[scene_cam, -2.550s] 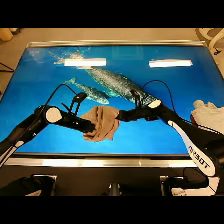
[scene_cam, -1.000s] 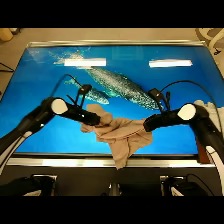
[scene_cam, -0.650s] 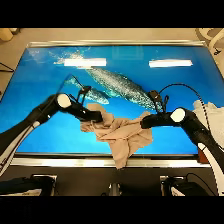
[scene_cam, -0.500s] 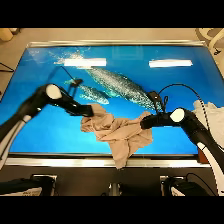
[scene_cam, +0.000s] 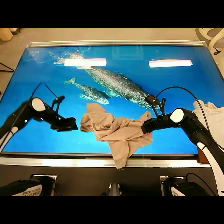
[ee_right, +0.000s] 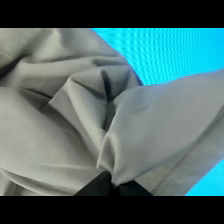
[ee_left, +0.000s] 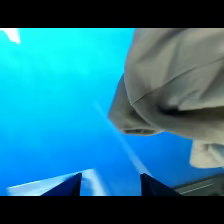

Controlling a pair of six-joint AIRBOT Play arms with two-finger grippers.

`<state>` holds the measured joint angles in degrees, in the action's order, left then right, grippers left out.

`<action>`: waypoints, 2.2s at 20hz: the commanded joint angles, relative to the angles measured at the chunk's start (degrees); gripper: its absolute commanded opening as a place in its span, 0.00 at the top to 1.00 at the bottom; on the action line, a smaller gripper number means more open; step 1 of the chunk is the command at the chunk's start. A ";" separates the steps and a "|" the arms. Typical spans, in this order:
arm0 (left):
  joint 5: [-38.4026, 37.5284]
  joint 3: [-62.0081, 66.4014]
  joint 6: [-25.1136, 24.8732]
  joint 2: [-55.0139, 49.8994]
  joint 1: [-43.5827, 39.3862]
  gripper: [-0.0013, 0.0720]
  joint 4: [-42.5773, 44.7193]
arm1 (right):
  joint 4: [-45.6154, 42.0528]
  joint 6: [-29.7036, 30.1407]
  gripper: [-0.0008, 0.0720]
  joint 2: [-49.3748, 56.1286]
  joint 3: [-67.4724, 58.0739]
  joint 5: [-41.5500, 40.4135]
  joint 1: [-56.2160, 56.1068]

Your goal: Fold the shirts.

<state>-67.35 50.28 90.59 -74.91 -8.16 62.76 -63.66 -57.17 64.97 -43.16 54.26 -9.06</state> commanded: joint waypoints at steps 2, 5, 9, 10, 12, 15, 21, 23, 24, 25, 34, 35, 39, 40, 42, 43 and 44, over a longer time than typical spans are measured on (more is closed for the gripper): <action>11.43 -7.19 -0.76 -2.25 -0.28 0.35 -10.73 | -0.42 0.00 0.96 0.04 0.02 1.42 -0.02; 15.52 -7.19 -0.74 -3.61 -1.09 0.35 -11.82 | -0.42 0.00 0.96 0.04 0.02 1.40 -0.02; 20.46 -7.19 -0.70 -3.69 -3.17 0.37 -13.73 | -0.39 0.00 0.96 0.02 0.02 1.33 -0.02; 21.18 -7.19 -0.55 -3.78 -3.74 0.47 -13.73 | -0.39 0.00 0.96 0.02 0.02 1.36 -0.02; 21.29 -7.10 -0.57 -3.76 -4.04 0.94 -13.73 | -0.39 0.00 0.96 0.02 0.02 1.38 -0.02; 20.24 -5.22 -5.64 -1.07 -3.41 0.95 -13.68 | -0.96 0.04 0.96 -1.16 -0.26 0.83 -0.02; 22.45 15.04 -18.58 24.63 1.46 0.95 -10.25 | -24.13 -1.46 0.96 -14.58 -22.10 0.68 -0.02; 28.87 25.20 -14.95 32.81 5.18 0.95 -10.25 | -29.09 -5.42 0.96 -19.37 -35.06 -2.58 -0.02; 32.28 29.24 -12.92 35.80 6.73 0.95 -10.25 | -28.68 -5.49 0.96 -21.38 -40.57 -5.40 -0.02; 34.73 32.76 -11.37 38.36 7.98 0.95 -10.25 | -27.69 -5.60 0.96 -23.21 -45.20 -8.13 -0.02; 31.21 36.50 -6.54 42.69 8.46 0.95 -8.63 | -26.01 -6.23 0.96 -27.82 -50.34 0.48 -0.02; 31.15 36.50 -6.51 42.47 8.46 0.95 -7.26 | -26.05 -6.25 0.96 -27.39 -50.36 2.25 -0.02; 26.25 36.48 -6.45 38.77 8.50 0.95 -1.40 | -27.08 -6.21 0.96 -22.58 -50.36 6.60 -0.02; 22.69 36.48 -4.85 36.72 8.50 0.95 1.16 | -27.08 -6.19 0.96 -20.22 -50.34 7.32 -0.02; 14.88 36.46 -0.22 31.80 8.50 0.95 4.42 | -27.06 -5.33 0.96 -14.14 -50.34 8.92 -0.02; 12.11 36.11 -0.11 29.31 8.48 0.95 5.05 | -27.06 -4.90 0.96 -10.51 -50.34 9.51 -0.02; 10.71 35.12 -0.11 26.88 8.48 0.95 5.07 | -27.02 -4.92 0.96 -6.19 -50.31 10.03 -0.02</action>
<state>-47.99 86.28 87.85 -42.39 0.30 64.10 -90.80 -62.76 50.59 -93.43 61.56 -9.13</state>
